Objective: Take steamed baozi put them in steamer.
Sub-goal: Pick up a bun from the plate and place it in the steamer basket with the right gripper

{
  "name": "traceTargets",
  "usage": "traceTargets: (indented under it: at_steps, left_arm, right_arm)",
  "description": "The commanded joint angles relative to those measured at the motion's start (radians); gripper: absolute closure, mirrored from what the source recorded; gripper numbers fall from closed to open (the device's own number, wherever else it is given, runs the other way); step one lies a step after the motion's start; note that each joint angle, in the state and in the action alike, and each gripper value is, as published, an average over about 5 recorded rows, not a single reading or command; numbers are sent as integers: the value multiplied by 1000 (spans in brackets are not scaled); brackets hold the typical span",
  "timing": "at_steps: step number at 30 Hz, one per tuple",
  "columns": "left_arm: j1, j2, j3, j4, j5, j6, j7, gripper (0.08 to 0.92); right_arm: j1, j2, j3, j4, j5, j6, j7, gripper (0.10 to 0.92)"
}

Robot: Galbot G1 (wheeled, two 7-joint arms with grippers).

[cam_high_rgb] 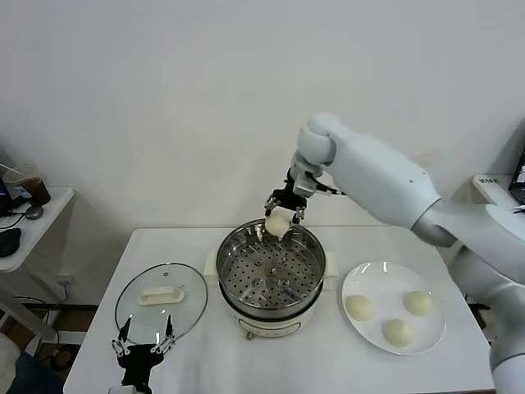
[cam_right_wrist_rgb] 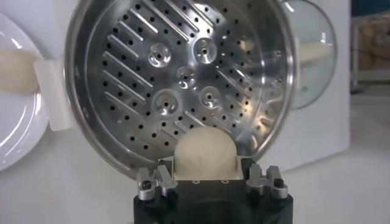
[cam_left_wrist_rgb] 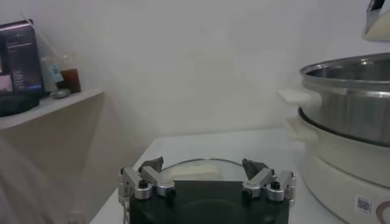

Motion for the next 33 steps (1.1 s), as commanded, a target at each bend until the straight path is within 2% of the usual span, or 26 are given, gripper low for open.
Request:
traceTargets:
  at_steps: [1,13,23,26,30,33]
  left_arm:
    - [0,1,-1,1,-1,1,1,177]
    - [-8,3,-1,14,-3,4,3,177]
    - [-10,0,2,20,-3,4,3,177]
    - [-10,0,3,20,-3,4,3,177]
    - [-10,-1,4,21,-3,4,2,177]
    - [-10,0,3,20,-3,4,2,177]
  right_arm:
    - [-43,53,12,-36,-94,33,-1,397]
    - [-105,115,66,-120,-193,33,25,397]
    - [-122,132,68,-129,-196,33,48,392]
    - [-127,134,66,-131,-198,32,55,347]
    - [-124,131,66,-130,-194,32,68,243]
    - [-108,127,85,-125,-168,29,70,209]
